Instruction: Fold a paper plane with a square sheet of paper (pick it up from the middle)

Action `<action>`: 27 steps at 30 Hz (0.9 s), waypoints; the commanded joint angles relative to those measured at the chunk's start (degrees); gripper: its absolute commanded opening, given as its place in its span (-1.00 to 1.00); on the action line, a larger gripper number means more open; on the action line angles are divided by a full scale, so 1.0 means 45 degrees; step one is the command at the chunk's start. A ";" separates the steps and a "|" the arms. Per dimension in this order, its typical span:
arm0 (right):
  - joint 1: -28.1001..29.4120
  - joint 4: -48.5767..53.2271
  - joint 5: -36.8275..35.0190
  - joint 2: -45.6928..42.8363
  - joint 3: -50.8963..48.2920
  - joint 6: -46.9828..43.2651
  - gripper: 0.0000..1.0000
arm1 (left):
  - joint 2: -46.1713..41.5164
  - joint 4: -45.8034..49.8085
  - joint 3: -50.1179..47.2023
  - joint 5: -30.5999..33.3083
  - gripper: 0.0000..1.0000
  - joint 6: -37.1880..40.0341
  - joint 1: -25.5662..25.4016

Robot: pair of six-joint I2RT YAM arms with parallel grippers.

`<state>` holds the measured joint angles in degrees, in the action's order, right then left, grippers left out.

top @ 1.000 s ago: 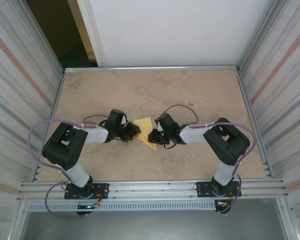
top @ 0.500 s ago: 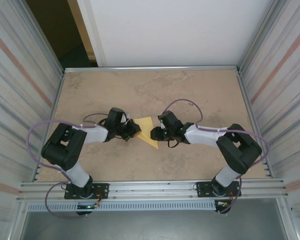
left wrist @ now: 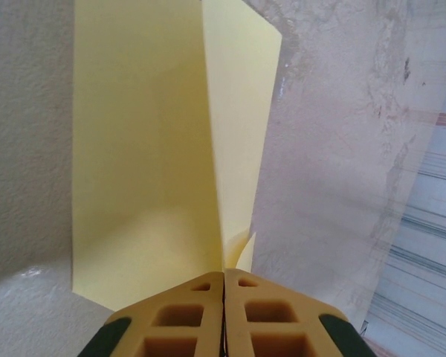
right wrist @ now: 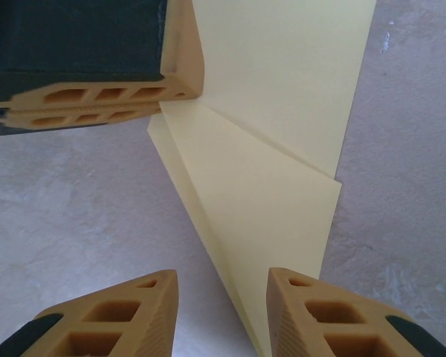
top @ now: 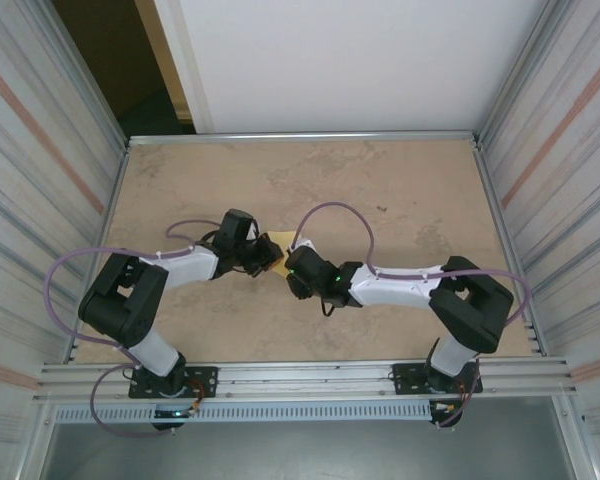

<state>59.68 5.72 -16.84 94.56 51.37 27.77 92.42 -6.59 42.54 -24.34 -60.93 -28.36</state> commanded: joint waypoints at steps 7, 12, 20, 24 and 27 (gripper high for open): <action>0.0165 0.0214 -0.0912 0.1128 0.0502 -0.0207 -0.37 | -0.0285 0.0586 0.0331 0.0248 -0.80 -0.0164 -0.0143; 0.0146 0.0234 -0.0932 0.1377 0.0516 -0.0120 -0.41 | -0.0294 0.0634 0.0382 0.0196 -0.80 -0.0172 -0.0143; 0.0135 0.0291 -0.0978 0.1486 0.0431 -0.0116 -0.56 | -0.0304 0.0761 0.0403 0.0210 -0.77 -0.0157 -0.0143; 0.0136 0.0302 -0.1092 0.1448 0.0391 -0.0167 -0.56 | -0.0304 0.0885 0.0431 0.0212 -0.75 -0.0069 -0.0143; 0.0136 0.0331 -0.1119 0.1428 0.0363 -0.0291 -0.51 | -0.0285 0.0976 0.0474 0.0195 -0.76 -0.0023 -0.0143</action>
<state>60.01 6.15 -19.90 100.71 52.38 27.73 92.42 -4.01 43.09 -23.92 -61.39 -28.64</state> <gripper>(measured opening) 0.241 0.121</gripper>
